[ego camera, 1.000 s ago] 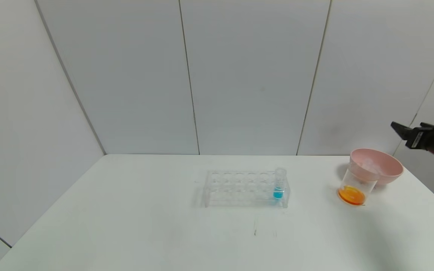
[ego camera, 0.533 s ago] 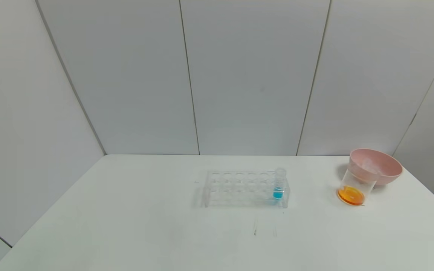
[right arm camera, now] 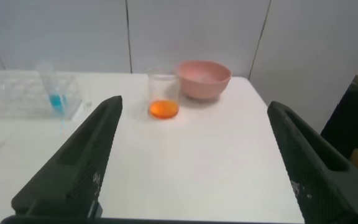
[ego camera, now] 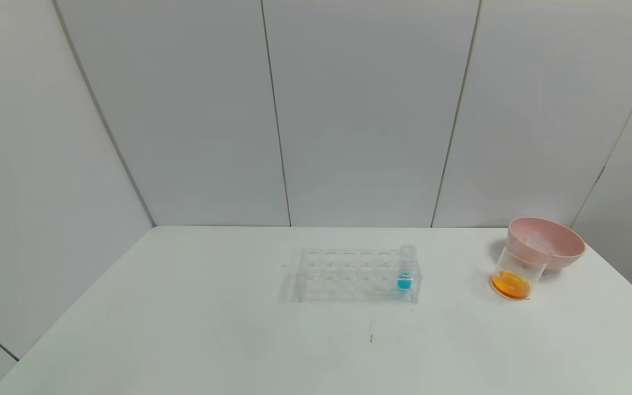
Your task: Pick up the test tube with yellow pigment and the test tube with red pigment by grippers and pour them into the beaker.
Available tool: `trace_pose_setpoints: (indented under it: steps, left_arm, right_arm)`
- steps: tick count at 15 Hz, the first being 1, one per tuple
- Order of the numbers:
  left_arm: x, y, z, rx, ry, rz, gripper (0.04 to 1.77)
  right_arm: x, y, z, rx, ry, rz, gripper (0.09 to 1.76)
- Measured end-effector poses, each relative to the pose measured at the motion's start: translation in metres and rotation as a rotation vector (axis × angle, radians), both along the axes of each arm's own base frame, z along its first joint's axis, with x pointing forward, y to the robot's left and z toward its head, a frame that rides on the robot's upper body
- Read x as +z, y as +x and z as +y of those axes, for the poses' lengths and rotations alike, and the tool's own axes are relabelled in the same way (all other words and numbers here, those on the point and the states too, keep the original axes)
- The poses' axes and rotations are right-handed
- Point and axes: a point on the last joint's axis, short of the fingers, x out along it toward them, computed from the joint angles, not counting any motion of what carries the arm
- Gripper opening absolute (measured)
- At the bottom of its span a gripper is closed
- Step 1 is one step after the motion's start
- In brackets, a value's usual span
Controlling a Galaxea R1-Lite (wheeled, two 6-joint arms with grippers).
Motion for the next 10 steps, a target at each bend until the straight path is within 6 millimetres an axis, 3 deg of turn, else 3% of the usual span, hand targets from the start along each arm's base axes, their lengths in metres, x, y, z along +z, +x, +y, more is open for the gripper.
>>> trace_pose_setpoints:
  steps: [3, 6, 10]
  left_arm:
    - [0.0, 0.0, 0.0, 0.0, 0.0, 0.0, 1.76]
    - [0.0, 0.0, 0.0, 0.0, 0.0, 0.0, 1.76]
    - [0.0, 0.0, 0.0, 0.0, 0.0, 0.0, 1.76]
  right_arm:
    - [-0.036, -0.009, 0.001, 0.045, -0.023, 0.125, 1.68]
    - [-0.052, -0.016, 0.002, 0.12, -0.024, 0.183, 1.69]
    - [-0.051, -0.019, 0.002, 0.127, -0.023, 0.118, 1.7]
